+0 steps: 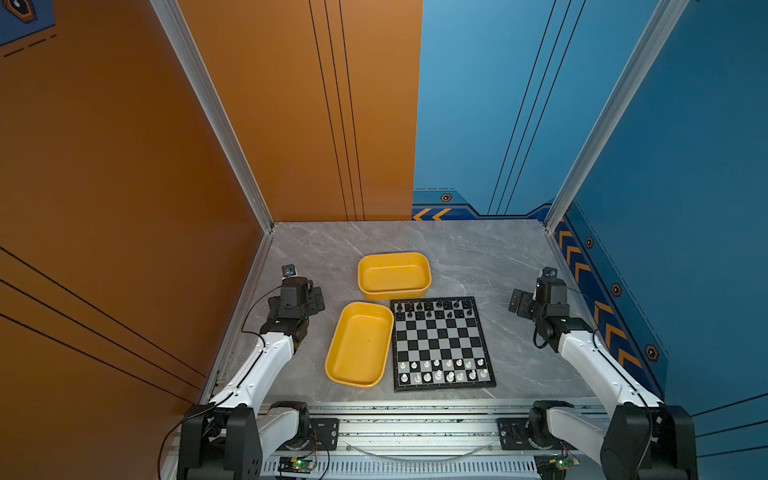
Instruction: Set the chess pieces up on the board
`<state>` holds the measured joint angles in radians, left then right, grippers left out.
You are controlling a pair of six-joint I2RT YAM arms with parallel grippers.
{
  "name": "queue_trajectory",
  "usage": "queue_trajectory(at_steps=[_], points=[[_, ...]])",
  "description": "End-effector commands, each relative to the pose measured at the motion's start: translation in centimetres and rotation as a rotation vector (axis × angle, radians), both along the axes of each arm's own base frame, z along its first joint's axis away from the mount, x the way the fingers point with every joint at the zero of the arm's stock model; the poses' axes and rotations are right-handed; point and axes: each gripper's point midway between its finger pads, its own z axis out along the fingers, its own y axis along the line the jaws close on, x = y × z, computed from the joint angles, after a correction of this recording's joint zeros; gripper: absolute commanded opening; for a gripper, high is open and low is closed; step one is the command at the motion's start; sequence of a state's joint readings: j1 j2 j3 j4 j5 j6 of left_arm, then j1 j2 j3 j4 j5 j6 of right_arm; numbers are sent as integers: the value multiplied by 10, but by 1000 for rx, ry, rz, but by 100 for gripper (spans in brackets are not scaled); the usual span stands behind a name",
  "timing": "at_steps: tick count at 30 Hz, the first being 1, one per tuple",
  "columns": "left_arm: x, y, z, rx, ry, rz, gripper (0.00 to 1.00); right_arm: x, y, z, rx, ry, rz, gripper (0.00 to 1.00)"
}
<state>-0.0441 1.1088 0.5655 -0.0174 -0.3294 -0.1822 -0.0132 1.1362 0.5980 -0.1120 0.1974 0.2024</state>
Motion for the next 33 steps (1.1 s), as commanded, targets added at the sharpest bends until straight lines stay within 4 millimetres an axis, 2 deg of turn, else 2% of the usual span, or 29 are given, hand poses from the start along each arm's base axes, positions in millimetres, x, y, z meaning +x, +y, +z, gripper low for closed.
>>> queue_trajectory(at_steps=[1, 4, 8, 14, 21, 29, 33], points=[[17, -14, 27, -3, -200, -101, 98, 24, -8, 12, -59, -147, -6, 100], [16, -11, 21, -10, -267, -94, 98, 32, -7, 1, -43, -199, -13, 100], [20, -14, 6, -24, -245, -131, 98, 43, -10, -17, -62, -192, -20, 100], [26, -11, -17, 21, -238, -106, 98, 65, -6, -12, -54, -257, 15, 100], [35, -4, -13, 53, -281, -72, 98, 67, 19, -20, -84, -308, 130, 100], [34, -14, -10, 117, -288, -89, 98, 62, 27, -25, -118, -347, 156, 100], [20, -18, 1, 218, -355, -41, 98, 62, 27, -26, -113, -337, 158, 100]])
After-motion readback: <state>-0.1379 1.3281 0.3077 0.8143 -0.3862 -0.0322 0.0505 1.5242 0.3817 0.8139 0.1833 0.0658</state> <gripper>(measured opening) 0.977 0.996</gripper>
